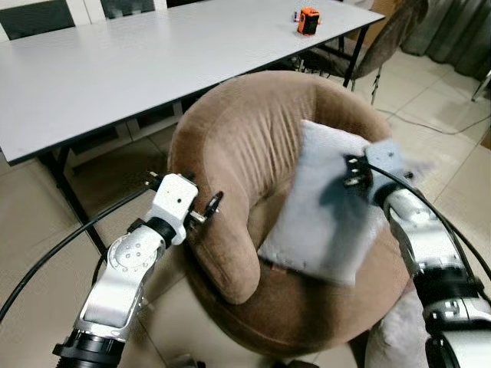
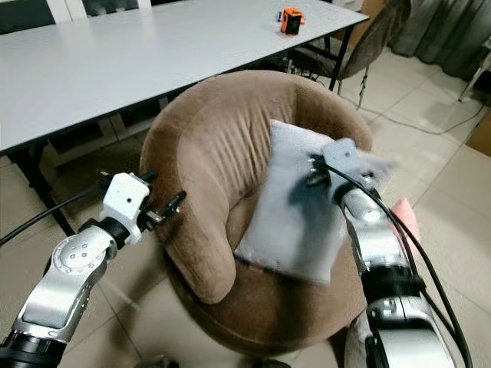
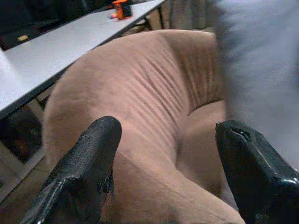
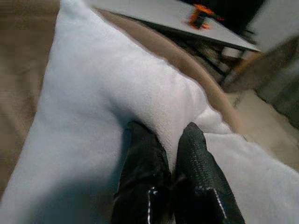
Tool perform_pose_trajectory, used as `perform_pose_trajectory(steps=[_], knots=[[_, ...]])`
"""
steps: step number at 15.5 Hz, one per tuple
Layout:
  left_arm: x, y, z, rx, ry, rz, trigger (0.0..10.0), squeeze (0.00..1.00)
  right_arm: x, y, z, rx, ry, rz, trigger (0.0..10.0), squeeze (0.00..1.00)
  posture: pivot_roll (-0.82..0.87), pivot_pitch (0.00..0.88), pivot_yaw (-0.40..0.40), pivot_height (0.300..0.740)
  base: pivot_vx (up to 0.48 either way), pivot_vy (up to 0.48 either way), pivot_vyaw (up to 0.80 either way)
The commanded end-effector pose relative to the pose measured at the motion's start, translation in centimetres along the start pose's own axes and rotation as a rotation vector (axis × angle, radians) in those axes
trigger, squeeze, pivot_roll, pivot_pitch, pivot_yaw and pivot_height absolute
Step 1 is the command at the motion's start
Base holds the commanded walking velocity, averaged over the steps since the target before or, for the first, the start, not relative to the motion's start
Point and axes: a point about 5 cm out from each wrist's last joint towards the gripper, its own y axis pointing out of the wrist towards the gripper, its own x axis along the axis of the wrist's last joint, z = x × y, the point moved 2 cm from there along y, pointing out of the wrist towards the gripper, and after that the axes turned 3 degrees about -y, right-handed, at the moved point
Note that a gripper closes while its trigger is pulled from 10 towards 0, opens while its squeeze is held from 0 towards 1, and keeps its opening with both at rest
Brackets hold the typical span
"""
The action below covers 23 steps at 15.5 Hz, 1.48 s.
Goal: Move the pillow to the sofa from floor
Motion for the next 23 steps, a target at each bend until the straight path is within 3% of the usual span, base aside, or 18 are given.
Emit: perform_pose_trajectory(steps=[1, 4, 6, 8, 14, 18, 21, 22, 23], knots=[[0.6, -0.1, -0.6, -0.054, 0.006, -0.011, 10.0, 0.00, 1.5, 0.7, 0.1, 0.072, -0.077, -0.061, 10.0, 0.00, 0.02, 0.104, -0.020, 0.740, 0.000, 0.000, 0.00], [0.6, -0.5, -1.0, -0.107, 0.008, 0.000, 10.0, 0.00, 3.9, 2.7, 3.9, 0.310, -0.295, -0.127, 10.0, 0.00, 0.02, 0.133, -0.021, 0.740, 0.000, 0.000, 0.00], [0.7, -0.7, -1.3, -0.122, 0.000, -0.003, 10.0, 0.00, 4.3, 3.2, 6.7, 0.374, -0.344, -0.146, 10.0, 0.00, 0.02, 0.141, -0.025, 0.740, 0.000, 0.000, 0.00], [0.8, -0.8, -1.5, -0.131, 0.001, -0.006, 10.0, 0.00, 4.6, 3.5, 8.2, 0.383, -0.368, -0.153, 10.0, 0.00, 0.03, 0.146, -0.033, 0.740, 0.000, 0.000, 0.00], [0.9, -1.0, -1.7, -0.150, -0.003, -0.001, 10.0, 0.00, 4.9, 3.9, 6.8, 0.295, -0.304, -0.173, 10.0, 0.00, 0.02, 0.154, -0.019, 0.740, 0.000, 0.000, 0.00], [1.1, -1.1, -2.9, -0.239, -0.012, -0.006, 10.0, 0.00, 6.0, 3.7, 8.3, 0.410, -0.281, -0.242, 10.0, 0.00, 0.02, 0.149, -0.022, 0.740, 0.000, 0.000, 0.00], [1.1, -1.2, -3.0, -0.235, -0.009, -0.003, 10.0, 0.00, 6.1, 4.0, 8.3, 0.391, -0.271, -0.222, 10.0, 0.00, 0.02, 0.145, -0.029, 0.740, 0.000, 0.000, 0.00], [1.0, -1.2, -3.1, -0.234, -0.010, -0.001, 10.0, 0.00, 6.3, 4.2, 8.3, 0.386, -0.222, -0.214, 10.0, 1.00, 0.02, 0.145, -0.031, 0.740, 0.000, 0.000, 0.00], [1.0, -1.2, -3.1, -0.231, -0.011, 0.000, 10.0, 0.00, 6.6, 4.3, 8.5, 0.390, -0.211, -0.220, 10.0, 1.00, 0.02, 0.141, -0.036, 0.740, 0.000, 0.000, 0.00]])
